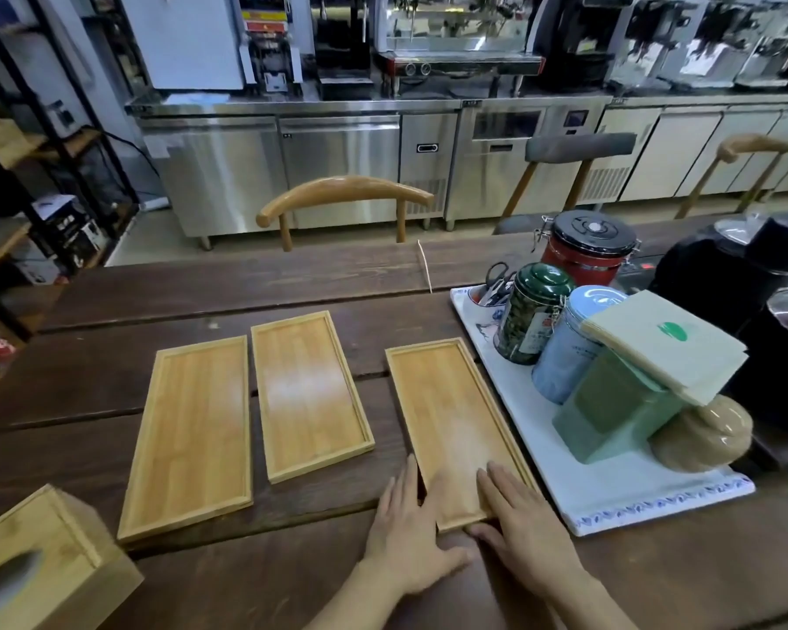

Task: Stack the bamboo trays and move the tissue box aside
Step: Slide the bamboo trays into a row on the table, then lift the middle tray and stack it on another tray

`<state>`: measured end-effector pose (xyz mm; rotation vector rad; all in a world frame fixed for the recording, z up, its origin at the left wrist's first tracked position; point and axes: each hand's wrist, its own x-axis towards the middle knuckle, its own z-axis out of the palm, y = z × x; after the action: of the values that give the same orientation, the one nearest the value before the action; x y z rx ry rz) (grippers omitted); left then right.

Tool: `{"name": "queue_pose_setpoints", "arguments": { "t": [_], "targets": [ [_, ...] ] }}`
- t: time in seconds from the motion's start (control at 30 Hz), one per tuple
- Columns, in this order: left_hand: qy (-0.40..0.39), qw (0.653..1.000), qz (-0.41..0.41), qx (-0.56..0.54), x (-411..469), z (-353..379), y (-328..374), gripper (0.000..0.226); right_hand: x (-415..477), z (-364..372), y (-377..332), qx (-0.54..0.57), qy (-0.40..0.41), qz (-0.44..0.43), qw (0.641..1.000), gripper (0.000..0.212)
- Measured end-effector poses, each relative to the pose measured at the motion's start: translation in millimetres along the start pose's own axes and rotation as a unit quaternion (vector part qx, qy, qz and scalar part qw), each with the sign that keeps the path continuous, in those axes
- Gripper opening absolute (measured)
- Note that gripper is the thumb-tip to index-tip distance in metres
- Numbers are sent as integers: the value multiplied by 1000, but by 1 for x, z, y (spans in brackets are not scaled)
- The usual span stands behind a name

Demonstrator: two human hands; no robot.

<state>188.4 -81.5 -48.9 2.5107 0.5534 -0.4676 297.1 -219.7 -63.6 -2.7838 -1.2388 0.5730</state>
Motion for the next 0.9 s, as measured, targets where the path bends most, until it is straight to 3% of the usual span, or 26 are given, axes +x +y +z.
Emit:
{"name": "queue_pose_setpoints", "arguments": {
  "t": [0.2, 0.33, 0.4, 0.5, 0.63, 0.73, 0.83, 0.9],
  "targets": [
    [65, 997, -7, 44, 32, -2, 3, 70, 24, -20, 13, -58, 9, 7, 998, 84],
    [48, 998, -7, 42, 37, -7, -1, 72, 30, -36, 6, -47, 19, -5, 999, 67],
    [55, 998, 0, 28, 34, -14, -5, 71, 39, -50, 1, -32, -29, -32, 999, 61],
    [140, 990, -26, -7, 23, -28, -16, 68, 52, -79, -18, 82, -87, -27, 992, 53],
    [247, 943, -201, -98, 9, -43, -45, 69, 67, -94, -66, 252, -36, -30, 967, 56],
    [231, 904, -321, -160, 1, -52, -70, 75, 80, -86, -100, 370, -70, -20, 926, 64],
    [232, 872, -338, -268, -4, -54, -87, 75, 90, -69, -127, 446, -100, 27, 889, 75],
    [248, 839, -301, -380, -6, -60, -87, 67, 95, -61, -141, 493, -122, 41, 860, 70]
  ]
}}
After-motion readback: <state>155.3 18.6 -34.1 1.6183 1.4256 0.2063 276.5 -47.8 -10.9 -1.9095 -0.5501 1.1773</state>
